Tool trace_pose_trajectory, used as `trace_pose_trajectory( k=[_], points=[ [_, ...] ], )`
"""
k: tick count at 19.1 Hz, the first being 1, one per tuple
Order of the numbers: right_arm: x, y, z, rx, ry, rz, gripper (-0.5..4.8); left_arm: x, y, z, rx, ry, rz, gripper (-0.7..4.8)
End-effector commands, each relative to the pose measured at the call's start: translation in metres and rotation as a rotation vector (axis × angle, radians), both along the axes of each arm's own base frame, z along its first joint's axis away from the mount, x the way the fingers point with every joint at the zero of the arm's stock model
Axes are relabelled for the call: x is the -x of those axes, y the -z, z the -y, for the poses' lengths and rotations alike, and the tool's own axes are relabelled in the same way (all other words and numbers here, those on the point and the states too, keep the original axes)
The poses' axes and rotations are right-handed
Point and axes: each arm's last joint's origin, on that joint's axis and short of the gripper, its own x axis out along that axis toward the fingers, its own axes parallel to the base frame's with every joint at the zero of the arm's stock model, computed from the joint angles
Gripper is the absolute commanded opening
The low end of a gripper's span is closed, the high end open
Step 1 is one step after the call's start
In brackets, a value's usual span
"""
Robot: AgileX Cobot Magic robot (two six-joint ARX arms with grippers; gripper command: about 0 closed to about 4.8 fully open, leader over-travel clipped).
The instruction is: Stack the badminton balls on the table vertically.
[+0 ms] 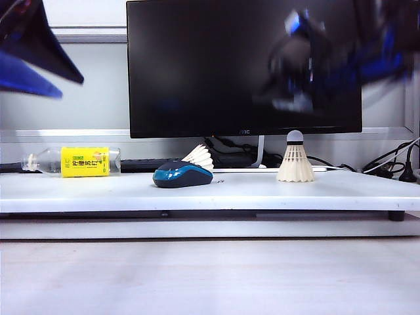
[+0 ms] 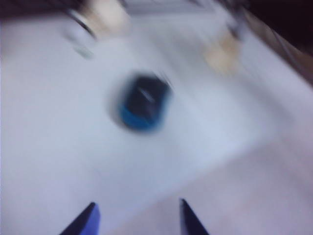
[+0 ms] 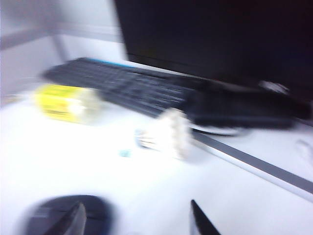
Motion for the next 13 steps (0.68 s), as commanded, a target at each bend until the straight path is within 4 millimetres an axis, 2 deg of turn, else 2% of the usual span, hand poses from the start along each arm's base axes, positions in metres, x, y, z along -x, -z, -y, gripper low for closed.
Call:
trace_pose_trajectory(
  k=[1,3,4,7,10,13],
  points=[
    [0.006,-0.038,-0.001,0.074,-0.108,-0.117,2.74,-0.005,-0.011,0.0,0.103,-0.087,0.046,2.24],
    [0.007,-0.063,-0.001,0.178,-0.13,-0.214,2.74,-0.006,-0.008,0.001,0.148,-0.112,-0.014,2.61],
    [0.008,-0.071,0.0,0.218,-0.144,-0.24,2.74,-0.006,-0.006,0.001,0.147,-0.112,-0.039,2.61],
    [0.017,-0.121,0.003,0.393,-0.187,-0.289,2.74,-0.005,-0.002,0.003,0.15,-0.027,-0.08,2.61],
    [0.019,-0.144,0.004,0.442,-0.188,-0.297,2.74,-0.011,-0.006,0.005,0.166,-0.015,-0.018,2.61],
    [0.023,-0.148,0.001,0.453,-0.194,-0.322,2.74,-0.04,-0.012,0.014,0.091,0.017,-0.009,2.73]
  ],
)
